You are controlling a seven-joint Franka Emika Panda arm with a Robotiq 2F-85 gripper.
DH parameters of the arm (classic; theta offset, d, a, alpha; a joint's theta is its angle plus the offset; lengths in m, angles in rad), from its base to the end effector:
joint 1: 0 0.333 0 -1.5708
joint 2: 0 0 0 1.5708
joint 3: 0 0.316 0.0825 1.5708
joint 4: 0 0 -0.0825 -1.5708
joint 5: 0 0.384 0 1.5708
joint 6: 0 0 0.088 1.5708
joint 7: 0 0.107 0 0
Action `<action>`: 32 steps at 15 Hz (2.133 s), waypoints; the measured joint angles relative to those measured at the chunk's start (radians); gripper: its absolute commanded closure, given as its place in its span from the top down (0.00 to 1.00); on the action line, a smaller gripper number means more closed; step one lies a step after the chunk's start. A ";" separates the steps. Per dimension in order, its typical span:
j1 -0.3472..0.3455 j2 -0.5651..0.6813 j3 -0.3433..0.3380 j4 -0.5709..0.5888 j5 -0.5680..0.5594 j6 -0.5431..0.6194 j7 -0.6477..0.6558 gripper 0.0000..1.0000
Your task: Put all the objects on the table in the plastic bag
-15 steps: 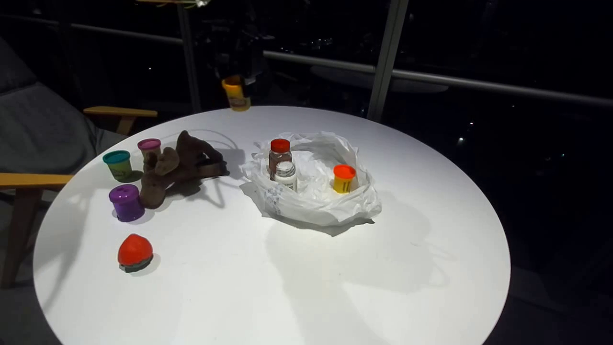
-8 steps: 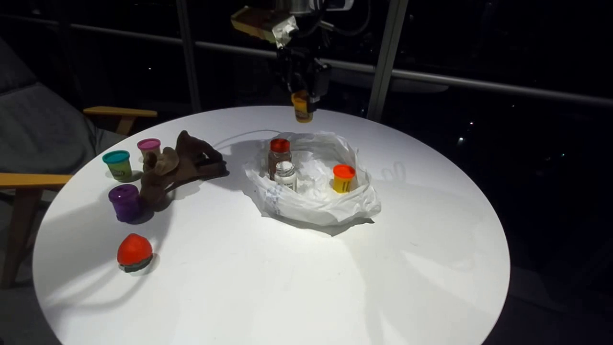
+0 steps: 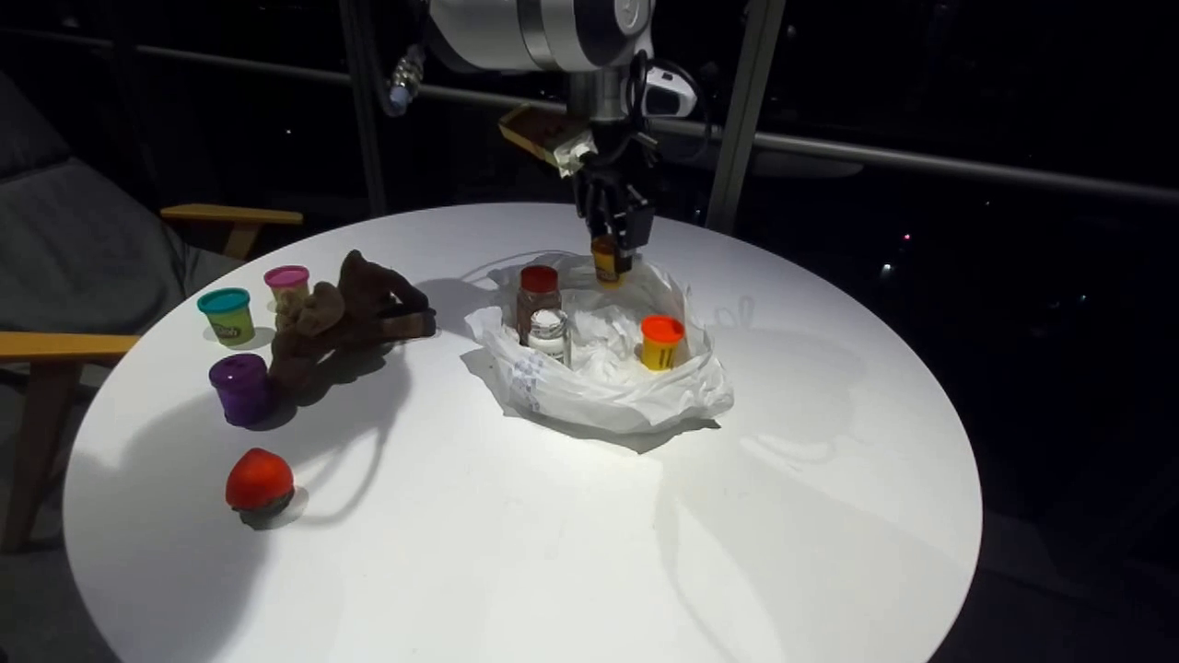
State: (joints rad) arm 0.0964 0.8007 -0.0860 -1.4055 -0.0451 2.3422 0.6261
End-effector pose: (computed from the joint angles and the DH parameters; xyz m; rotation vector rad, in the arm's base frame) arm 0.7439 0.0207 0.2398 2.9668 -0.8470 0.2485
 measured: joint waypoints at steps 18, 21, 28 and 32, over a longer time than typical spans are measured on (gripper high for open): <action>-0.049 0.151 0.005 0.308 0.052 -0.176 0.010 1.00; -0.005 0.019 0.008 0.194 0.051 -0.198 0.003 0.99; 0.112 -0.242 0.058 -0.155 0.008 -0.327 -0.120 1.00; 0.158 -0.341 0.115 -0.375 -0.046 -0.324 -0.201 1.00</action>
State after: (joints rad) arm 0.2545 0.4600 0.0286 -1.7801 -0.0908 2.0179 0.4248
